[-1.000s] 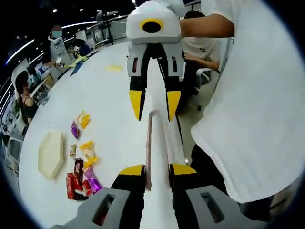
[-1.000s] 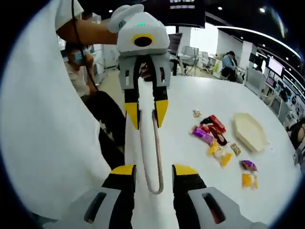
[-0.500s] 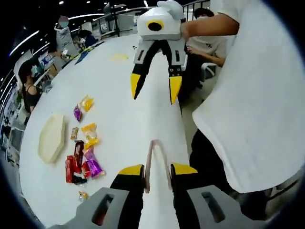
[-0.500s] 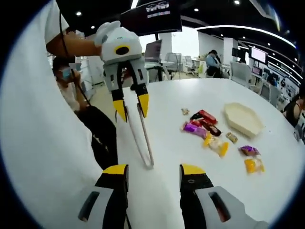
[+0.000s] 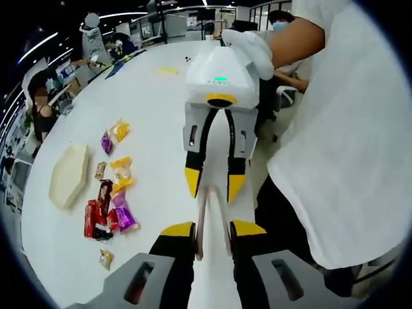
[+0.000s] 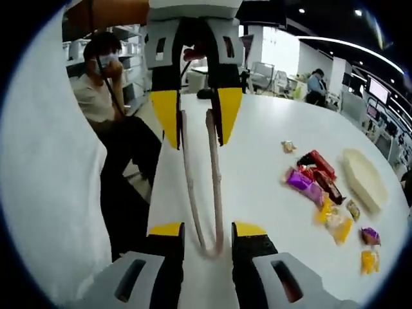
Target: Place the target food into the container with the food tongs after gripping and lifting it, then release it inside without dropping or visibly crushing the food.
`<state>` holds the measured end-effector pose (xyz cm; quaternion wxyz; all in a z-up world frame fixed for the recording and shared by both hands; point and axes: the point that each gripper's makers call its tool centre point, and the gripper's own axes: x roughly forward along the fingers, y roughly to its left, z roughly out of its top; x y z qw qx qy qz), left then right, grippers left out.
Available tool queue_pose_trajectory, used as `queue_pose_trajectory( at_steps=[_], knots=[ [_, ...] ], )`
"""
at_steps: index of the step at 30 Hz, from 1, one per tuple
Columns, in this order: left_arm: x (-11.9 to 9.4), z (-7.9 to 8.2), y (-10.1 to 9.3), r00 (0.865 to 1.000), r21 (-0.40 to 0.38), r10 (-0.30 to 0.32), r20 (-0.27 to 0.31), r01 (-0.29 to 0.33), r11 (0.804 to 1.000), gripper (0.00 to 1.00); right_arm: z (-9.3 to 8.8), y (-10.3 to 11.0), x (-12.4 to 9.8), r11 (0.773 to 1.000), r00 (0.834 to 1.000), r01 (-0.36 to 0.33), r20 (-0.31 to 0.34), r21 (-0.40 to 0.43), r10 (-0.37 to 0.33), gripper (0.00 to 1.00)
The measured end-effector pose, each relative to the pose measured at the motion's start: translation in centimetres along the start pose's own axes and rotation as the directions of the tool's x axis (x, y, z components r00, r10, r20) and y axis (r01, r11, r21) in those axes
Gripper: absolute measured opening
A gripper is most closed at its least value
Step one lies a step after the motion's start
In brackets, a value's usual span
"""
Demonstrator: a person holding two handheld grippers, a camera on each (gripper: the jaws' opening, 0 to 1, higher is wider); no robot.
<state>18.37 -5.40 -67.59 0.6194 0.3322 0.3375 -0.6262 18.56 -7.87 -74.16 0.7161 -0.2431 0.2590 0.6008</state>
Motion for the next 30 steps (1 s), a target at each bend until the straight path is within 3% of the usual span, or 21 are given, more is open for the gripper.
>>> queue_pose_trajectory(
  at_steps=[2, 9, 12, 13, 14, 22, 30],
  knots=[
    [0.0, 0.0, 0.0, 1.0, -0.002, -0.001, 0.004, 0.001, 1.0, 0.2, -0.3, -0.3, 0.2, 0.999, 1.0, 0.014, -0.014, -0.03, -0.014, 0.2],
    [-0.1, -0.2, -0.1, 1.0, -0.012, -0.009, 0.006, 0.009, 1.0, 0.25, 0.0, 0.4, -0.1, 1.0, 1.0, -0.023, -0.009, -0.021, 0.022, 0.15],
    [0.0, -0.7, -0.3, 0.999, -0.007, -0.009, -0.034, 0.009, 1.0, 0.3, 0.2, 0.7, -0.9, 0.999, 0.999, -0.027, -0.02, -0.036, 0.026, 0.15],
    [0.0, -1.7, -0.3, 0.995, 0.024, 0.001, -0.104, 0.001, 1.0, 0.31, 0.6, 0.5, -1.5, 0.997, 1.0, -0.012, -0.024, -0.07, 0.01, 0.15],
    [0.1, -2.0, -0.3, 0.992, 0.041, 0.008, -0.124, -0.002, 0.999, 0.31, 0.8, 0.6, -1.8, 0.997, 1.0, -0.016, -0.027, -0.075, 0.014, 0.15],
    [0.9, -2.5, 0.4, 0.979, 0.108, 0.059, -0.194, -0.039, 0.993, 0.33, 2.0, 0.7, -4.2, 0.996, 0.995, -0.004, -0.095, -0.092, -0.005, 0.14],
    [2.1, -3.8, 0.3, 0.955, 0.141, 0.053, -0.293, -0.012, 0.99, 0.33, 3.8, 0.9, -5.4, 0.985, 0.991, 0.014, -0.131, -0.172, -0.037, 0.15]
  ],
)
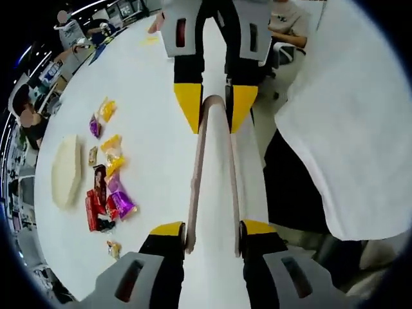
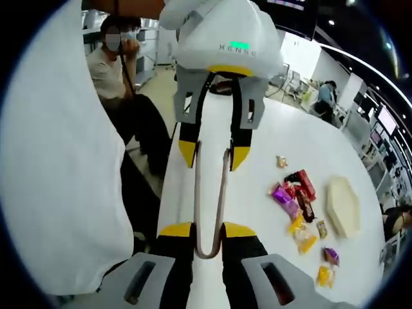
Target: Place the target food into the container with the food tongs after gripping and lifting it, then release it inside without dropping or visibly crushing the food.
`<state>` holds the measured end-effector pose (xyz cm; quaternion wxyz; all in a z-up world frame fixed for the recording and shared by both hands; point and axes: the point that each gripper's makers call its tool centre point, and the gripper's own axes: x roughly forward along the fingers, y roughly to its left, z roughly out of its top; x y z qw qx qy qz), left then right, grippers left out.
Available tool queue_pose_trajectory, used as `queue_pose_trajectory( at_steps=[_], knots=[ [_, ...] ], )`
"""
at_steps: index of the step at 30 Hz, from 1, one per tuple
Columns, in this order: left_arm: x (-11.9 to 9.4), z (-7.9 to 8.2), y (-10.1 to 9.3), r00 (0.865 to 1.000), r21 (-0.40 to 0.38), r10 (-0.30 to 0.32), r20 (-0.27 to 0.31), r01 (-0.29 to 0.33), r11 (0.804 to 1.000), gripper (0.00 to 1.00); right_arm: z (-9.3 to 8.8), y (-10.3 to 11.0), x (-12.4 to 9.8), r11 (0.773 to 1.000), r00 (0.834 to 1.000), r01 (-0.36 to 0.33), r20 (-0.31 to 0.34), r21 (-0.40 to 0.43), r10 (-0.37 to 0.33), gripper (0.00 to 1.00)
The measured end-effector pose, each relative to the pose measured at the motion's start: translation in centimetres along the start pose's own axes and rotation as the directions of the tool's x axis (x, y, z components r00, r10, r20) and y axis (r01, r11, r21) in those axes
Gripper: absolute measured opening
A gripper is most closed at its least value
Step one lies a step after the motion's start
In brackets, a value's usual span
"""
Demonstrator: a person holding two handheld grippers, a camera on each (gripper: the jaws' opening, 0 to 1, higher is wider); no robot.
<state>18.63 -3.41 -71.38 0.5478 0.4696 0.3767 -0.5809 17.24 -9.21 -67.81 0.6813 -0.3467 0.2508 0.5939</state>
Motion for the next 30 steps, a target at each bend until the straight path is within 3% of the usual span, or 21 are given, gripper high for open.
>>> queue_pose_trajectory(
  at_steps=[2, 5, 12, 17, 22, 27, 29, 30],
  knots=[
    [0.0, 0.2, -0.1, 1.0, 0.008, -0.007, -0.003, 0.007, 1.0, 0.34, 0.0, 0.0, -0.2, 1.0, 1.0, 0.002, -0.005, -0.013, -0.002, 0.15],
    [-0.2, 1.6, 0.0, 0.999, 0.019, -0.004, 0.043, 0.003, 1.0, 0.35, 0.1, -0.2, -0.4, 1.0, 1.0, 0.003, -0.005, -0.007, -0.003, 0.15],
    [-0.7, 1.9, 0.1, 0.999, 0.03, 0.002, 0.053, -0.004, 1.0, 0.21, 0.1, -0.3, -0.9, 1.0, 1.0, 0.02, 0.008, -0.02, -0.02, 0.15],
    [-1.4, 2.2, 0.8, 0.996, 0.035, 0.034, 0.08, -0.037, 0.999, 0.18, 0.3, -1.2, -1.5, 0.996, 0.994, 0.068, 0.085, -0.057, -0.063, 0.16],
    [-1.9, 2.4, 1.4, 0.993, 0.027, 0.055, 0.104, -0.058, 0.998, 0.18, -0.1, -2.0, -2.3, 0.996, 0.99, 0.09, 0.114, -0.016, -0.087, 0.28],
    [-2.2, 1.8, 2.0, 0.99, -0.01, 0.072, 0.121, -0.071, 0.997, 0.18, -0.5, -3.3, -4.0, 0.98, 0.962, 0.112, 0.228, 0.164, -0.148, 0.4],
    [-2.6, 1.8, 2.1, 0.986, -0.038, 0.077, 0.145, -0.072, 0.997, 0.18, -0.7, -3.8, -4.9, 0.956, 0.94, 0.089, 0.294, 0.281, -0.174, 0.43],
    [-2.7, 1.7, 2.1, 0.986, -0.043, 0.078, 0.148, -0.072, 0.996, 0.17, -0.6, -4.1, -5.3, 0.938, 0.921, 0.074, 0.339, 0.339, -0.194, 0.44]
  ],
)
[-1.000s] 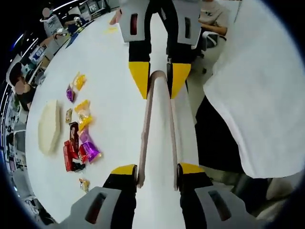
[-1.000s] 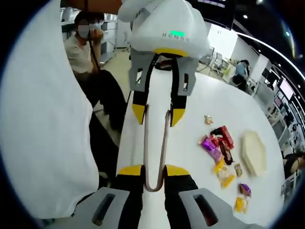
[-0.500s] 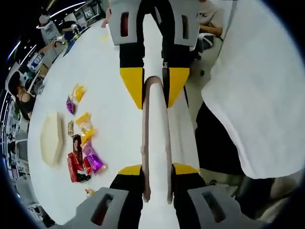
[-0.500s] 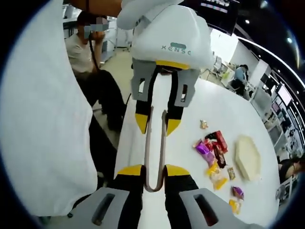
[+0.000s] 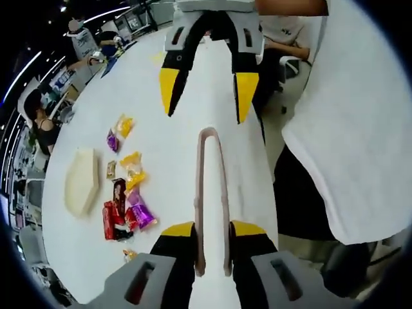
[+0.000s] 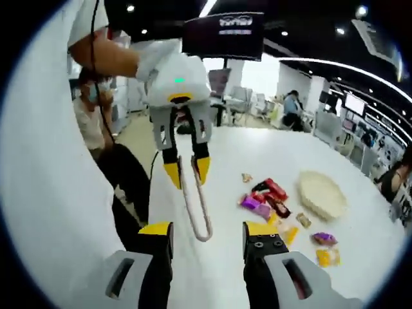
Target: Place the target food into the container with the food tongs after gripping and lifting it, then release it inside without dropping or visibly crushing the food.
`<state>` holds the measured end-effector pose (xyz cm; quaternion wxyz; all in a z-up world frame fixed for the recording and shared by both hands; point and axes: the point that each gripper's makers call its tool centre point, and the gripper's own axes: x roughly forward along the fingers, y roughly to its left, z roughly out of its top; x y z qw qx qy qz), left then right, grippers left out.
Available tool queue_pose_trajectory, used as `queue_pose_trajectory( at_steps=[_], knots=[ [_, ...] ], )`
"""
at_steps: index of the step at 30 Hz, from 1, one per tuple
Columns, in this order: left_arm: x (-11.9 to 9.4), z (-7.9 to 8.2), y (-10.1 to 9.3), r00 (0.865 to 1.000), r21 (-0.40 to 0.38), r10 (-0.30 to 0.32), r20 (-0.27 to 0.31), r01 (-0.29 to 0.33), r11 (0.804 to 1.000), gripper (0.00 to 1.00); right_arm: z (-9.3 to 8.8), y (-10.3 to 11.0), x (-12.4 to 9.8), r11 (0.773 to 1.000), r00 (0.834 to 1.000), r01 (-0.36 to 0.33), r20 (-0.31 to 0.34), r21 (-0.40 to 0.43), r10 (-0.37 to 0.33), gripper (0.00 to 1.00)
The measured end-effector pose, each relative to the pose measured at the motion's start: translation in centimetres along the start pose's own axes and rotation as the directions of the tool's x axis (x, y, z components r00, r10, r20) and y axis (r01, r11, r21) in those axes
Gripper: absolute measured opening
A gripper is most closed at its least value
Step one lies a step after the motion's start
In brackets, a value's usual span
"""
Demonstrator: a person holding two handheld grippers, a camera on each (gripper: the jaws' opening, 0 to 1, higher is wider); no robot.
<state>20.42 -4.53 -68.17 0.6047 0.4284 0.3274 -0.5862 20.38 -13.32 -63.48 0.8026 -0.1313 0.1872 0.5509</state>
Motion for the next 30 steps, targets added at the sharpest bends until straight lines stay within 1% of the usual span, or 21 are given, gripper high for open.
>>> queue_pose_trajectory(
  at_steps=[2, 4, 5, 6, 8, 9, 10, 13, 15, 16, 18, 19, 22, 23, 25, 26, 29, 30],
  knots=[
    [-0.2, 0.0, 0.0, 1.0, -0.009, 0.001, 0.007, -0.001, 1.0, 0.17, 0.3, -0.4, -0.5, 0.994, 0.997, -0.003, 0.082, 0.108, -0.006, 0.47],
    [-0.4, 0.3, 0.2, 0.999, -0.039, 0.005, 0.048, -0.003, 0.999, 0.16, 0.4, -0.9, -0.8, 0.984, 0.99, 0.006, 0.137, 0.181, -0.032, 0.47],
    [-0.5, 0.5, 0.2, 0.998, -0.06, 0.004, 0.065, 0.0, 0.998, 0.15, 0.0, -1.3, -0.8, 0.974, 0.987, 0.012, 0.154, 0.226, -0.048, 0.47],
    [-0.5, 0.5, 0.3, 0.998, -0.062, 0.004, 0.069, 0.001, 0.998, 0.14, -0.7, -1.2, -0.7, 0.973, 0.989, 0.012, 0.139, 0.228, -0.045, 0.47],
    [-0.6, 0.6, 0.2, 0.997, -0.067, 0.001, 0.075, 0.004, 0.998, 0.14, -1.0, -1.3, -0.6, 0.971, 0.99, 0.018, 0.134, 0.237, -0.051, 0.46],
    [-0.6, 0.7, 0.3, 0.997, -0.06, 0.007, 0.079, -0.002, 0.998, 0.14, -1.4, -1.0, -0.4, 0.973, 0.992, 0.019, 0.118, 0.231, -0.047, 0.46],
    [-0.6, 0.8, 0.4, 0.997, -0.052, 0.012, 0.082, -0.008, 0.999, 0.14, -1.6, -0.8, -0.3, 0.972, 0.992, 0.016, 0.116, 0.235, -0.044, 0.46],
    [-1.0, 1.3, 0.6, 0.995, -0.057, 0.012, 0.097, -0.007, 0.998, 0.14, -2.0, -0.6, 0.0, 0.963, 0.991, -0.003, 0.128, 0.269, -0.032, 0.47],
    [-1.3, 1.4, 0.7, 0.995, -0.062, 0.014, 0.103, -0.007, 0.998, 0.14, -1.9, -0.7, 0.2, 0.946, 0.987, -0.02, 0.158, 0.325, -0.033, 0.49],
    [-1.5, 1.6, 0.9, 0.993, -0.065, 0.021, 0.112, -0.014, 0.998, 0.14, -1.6, -0.7, 0.2, 0.926, 0.98, -0.043, 0.195, 0.374, -0.033, 0.49],
    [-1.8, 2.0, 1.1, 0.988, -0.103, 0.023, 0.15, -0.007, 0.995, 0.14, -1.1, -0.7, 0.3, 0.9, 0.968, -0.073, 0.246, 0.429, -0.039, 0.5],
    [-2.0, 2.2, 1.3, 0.986, -0.118, 0.028, 0.167, -0.008, 0.993, 0.14, -1.1, -0.8, 0.3, 0.882, 0.961, -0.085, 0.272, 0.464, -0.05, 0.52],
    [-2.5, 2.5, 1.6, 0.981, -0.147, 0.035, 0.192, -0.006, 0.989, 0.15, -1.2, -1.0, 0.3, 0.852, 0.948, -0.113, 0.313, 0.511, -0.062, 0.53],
    [-2.6, 2.7, 1.6, 0.978, -0.158, 0.035, 0.205, -0.002, 0.988, 0.15, -1.1, -1.0, 0.4, 0.846, 0.943, -0.123, 0.327, 0.519, -0.063, 0.53],
    [-2.9, 3.1, 1.7, 0.97, -0.181, 0.032, 0.239, 0.012, 0.983, 0.15, -0.4, -1.0, 0.4, 0.8, 0.918, -0.18, 0.391, 0.573, -0.073, 0.52],
    [-3.0, 3.5, 1.6, 0.965, -0.204, 0.027, 0.261, 0.028, 0.979, 0.15, -0.1, -1.2, 0.5, 0.785, 0.908, -0.192, 0.41, 0.589, -0.086, 0.52],
    [-3.3, 4.0, 1.6, 0.954, -0.227, 0.019, 0.301, 0.052, 0.973, 0.15, 1.1, -1.3, 0.5, 0.778, 0.879, -0.219, 0.465, 0.588, -0.105, 0.51],
    [-3.4, 4.5, 1.4, 0.945, -0.26, 0.006, 0.327, 0.084, 0.962, 0.15, 1.6, -1.2, 0.5, 0.776, 0.868, -0.236, 0.486, 0.584, -0.102, 0.5]
  ],
)
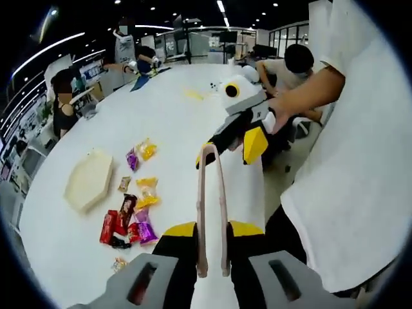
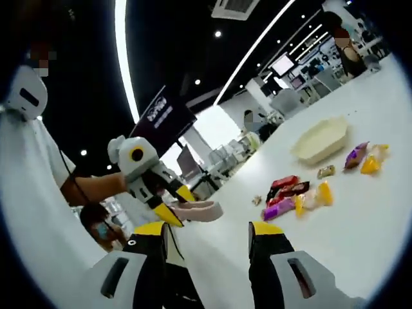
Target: Place the target food into the container with the food tongs after gripping and lifting it, then release it inside without dropping or visibly crushing the food.
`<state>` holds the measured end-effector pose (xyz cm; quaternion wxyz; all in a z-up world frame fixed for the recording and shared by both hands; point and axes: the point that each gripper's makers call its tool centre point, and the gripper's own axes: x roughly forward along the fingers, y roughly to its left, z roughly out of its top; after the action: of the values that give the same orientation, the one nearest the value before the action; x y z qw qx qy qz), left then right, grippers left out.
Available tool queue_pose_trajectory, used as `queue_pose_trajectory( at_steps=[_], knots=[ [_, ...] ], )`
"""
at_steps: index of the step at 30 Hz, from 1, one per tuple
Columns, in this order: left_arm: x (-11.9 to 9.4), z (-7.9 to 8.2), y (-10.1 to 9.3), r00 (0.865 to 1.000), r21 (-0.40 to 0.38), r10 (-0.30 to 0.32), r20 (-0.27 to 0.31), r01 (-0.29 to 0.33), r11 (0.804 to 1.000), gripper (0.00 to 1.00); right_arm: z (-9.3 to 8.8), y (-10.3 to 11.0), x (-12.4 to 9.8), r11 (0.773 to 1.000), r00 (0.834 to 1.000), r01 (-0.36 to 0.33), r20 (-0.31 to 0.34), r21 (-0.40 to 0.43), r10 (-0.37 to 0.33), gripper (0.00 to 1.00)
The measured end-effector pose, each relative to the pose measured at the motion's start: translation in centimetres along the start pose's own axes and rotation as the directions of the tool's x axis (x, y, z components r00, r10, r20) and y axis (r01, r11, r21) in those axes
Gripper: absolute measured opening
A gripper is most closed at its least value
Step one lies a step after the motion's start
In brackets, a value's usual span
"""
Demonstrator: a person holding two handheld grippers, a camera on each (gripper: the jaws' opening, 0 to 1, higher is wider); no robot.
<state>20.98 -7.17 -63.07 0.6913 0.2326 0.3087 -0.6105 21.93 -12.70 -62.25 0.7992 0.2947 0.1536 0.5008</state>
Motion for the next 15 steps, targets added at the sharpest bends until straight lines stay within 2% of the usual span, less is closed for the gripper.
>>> queue_pose_trajectory(
  at_steps=[3, 5, 6, 8, 10, 11, 15],
  knots=[
    [-0.1, 0.7, -0.5, 0.998, -0.049, -0.035, 0.043, 0.037, 0.998, 0.15, 0.6, 0.6, 0.5, 1.0, 0.999, -0.019, 0.034, 0.008, 0.019, 0.5],
    [-0.1, 0.9, -0.5, 0.997, -0.048, -0.038, 0.062, 0.041, 0.998, 0.15, 0.7, 0.8, 0.8, 1.0, 0.999, -0.024, 0.036, 0.001, 0.024, 0.5],
    [-0.1, 1.3, -0.8, 0.994, -0.087, -0.056, 0.091, 0.064, 0.994, 0.15, 0.9, 0.9, 1.0, 1.0, 0.999, -0.028, 0.042, -0.001, 0.028, 0.49],
    [-0.2, 1.7, -0.8, 0.992, -0.095, -0.053, 0.118, 0.064, 0.993, 0.15, 1.5, 1.2, 1.2, 0.999, 0.996, -0.047, 0.077, 0.011, 0.046, 0.48],
    [-0.2, 2.4, -1.5, 0.98, -0.123, -0.089, 0.176, 0.112, 0.986, 0.15, 2.4, 1.8, 1.4, 0.996, 0.991, -0.075, 0.118, 0.038, 0.07, 0.44],
    [-0.2, 2.5, -1.8, 0.977, -0.138, -0.108, 0.186, 0.134, 0.981, 0.15, 2.5, 1.9, 1.5, 0.996, 0.99, -0.08, 0.123, 0.039, 0.075, 0.43],
    [-0.2, 2.8, -2.1, 0.968, -0.147, -0.122, 0.22, 0.156, 0.977, 0.16, 3.3, 3.1, 1.7, 0.989, 0.98, -0.133, 0.154, 0.059, 0.122, 0.35]
  ],
)
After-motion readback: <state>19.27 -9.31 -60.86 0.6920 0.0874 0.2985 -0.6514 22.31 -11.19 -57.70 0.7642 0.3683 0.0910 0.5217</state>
